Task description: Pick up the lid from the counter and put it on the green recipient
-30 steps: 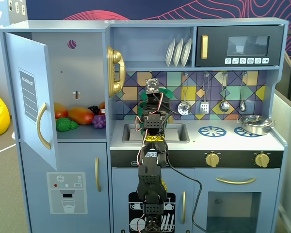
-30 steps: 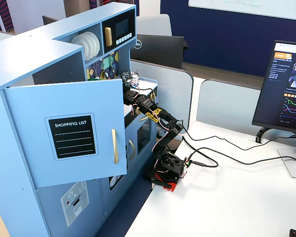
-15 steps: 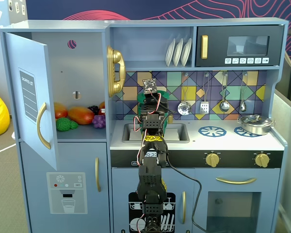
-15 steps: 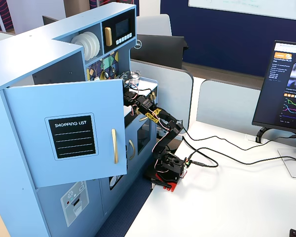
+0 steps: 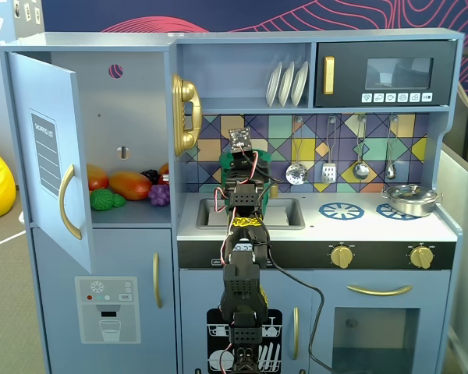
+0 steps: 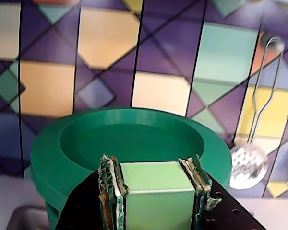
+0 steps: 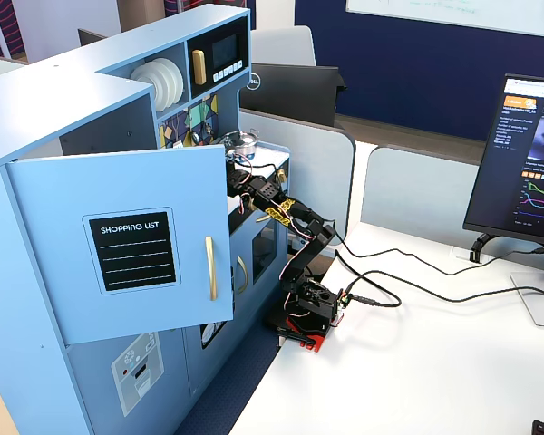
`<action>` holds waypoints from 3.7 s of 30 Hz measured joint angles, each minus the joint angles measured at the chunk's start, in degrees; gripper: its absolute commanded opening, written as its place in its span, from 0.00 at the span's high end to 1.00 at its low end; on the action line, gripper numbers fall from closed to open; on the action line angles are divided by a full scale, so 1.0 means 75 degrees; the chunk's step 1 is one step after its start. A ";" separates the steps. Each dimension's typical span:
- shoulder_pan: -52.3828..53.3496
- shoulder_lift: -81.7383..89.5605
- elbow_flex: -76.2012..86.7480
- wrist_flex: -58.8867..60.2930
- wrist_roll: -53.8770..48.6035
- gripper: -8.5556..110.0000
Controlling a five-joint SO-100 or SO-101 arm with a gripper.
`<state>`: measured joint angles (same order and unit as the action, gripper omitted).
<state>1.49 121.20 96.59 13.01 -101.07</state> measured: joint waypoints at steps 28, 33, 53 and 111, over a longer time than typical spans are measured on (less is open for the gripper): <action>0.0141 0.0129 0.0867 -0.0363 0.0258 0.71; 0.0211 0.0141 0.0867 -0.0457 0.0176 0.66; 0.0492 0.2578 0.1887 0.1066 0.0105 0.61; 0.0539 0.8086 1.0043 0.8379 0.1828 0.93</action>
<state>5.54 181.85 171.91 75.85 -87.36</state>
